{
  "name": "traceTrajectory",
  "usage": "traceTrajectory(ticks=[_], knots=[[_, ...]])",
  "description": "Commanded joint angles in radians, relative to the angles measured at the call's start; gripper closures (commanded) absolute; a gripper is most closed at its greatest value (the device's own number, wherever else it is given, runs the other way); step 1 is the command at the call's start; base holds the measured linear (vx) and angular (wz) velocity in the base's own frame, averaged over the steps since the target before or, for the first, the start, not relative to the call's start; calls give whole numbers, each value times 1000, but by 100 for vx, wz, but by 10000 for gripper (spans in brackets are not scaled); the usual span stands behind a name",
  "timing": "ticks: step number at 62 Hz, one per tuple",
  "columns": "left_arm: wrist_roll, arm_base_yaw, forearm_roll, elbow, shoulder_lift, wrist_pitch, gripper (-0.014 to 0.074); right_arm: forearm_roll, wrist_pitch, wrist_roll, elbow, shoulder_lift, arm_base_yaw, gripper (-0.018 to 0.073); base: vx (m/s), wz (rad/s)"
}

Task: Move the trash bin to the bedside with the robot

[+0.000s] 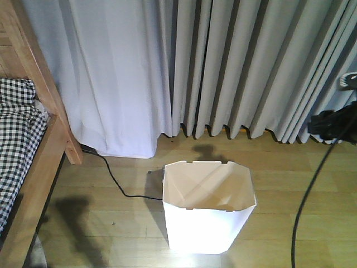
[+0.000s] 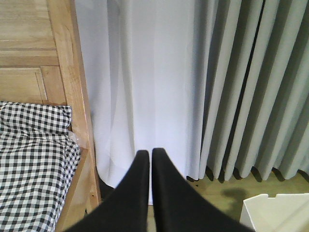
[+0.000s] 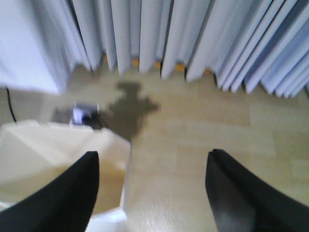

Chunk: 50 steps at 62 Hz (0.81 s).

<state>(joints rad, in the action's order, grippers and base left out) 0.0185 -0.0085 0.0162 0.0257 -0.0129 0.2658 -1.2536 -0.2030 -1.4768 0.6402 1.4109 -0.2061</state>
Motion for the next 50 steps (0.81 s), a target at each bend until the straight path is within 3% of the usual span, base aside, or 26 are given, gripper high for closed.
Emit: traceTrajectory(ticks=[1, 12, 23, 31, 37, 43, 50], knots=[[4, -6, 2, 19, -12, -69, 602, 1, -31, 39, -14, -169, 1, 102, 0, 0], [4, -6, 2, 19, -12, -69, 602, -20, -6, 82, -87, -416, 1, 102, 0, 0], [4, -6, 2, 19, -12, -69, 602, -143, 46, 99, -143, -608, 6, 102, 0, 0], [4, -6, 2, 19, -12, -69, 602, -156, 182, 83, -176, -731, 146, 102, 0, 0], [4, -6, 2, 19, -12, -69, 602, -150, 283, 10, -217, -852, 253, 102, 0, 0], [4, -6, 2, 19, -12, -69, 602, -198, 393, -13, -296, -963, 292, 102, 0, 0], [4, -6, 2, 19, -12, -69, 602, -311, 418, -14, -387, -1076, 290, 102, 0, 0]])
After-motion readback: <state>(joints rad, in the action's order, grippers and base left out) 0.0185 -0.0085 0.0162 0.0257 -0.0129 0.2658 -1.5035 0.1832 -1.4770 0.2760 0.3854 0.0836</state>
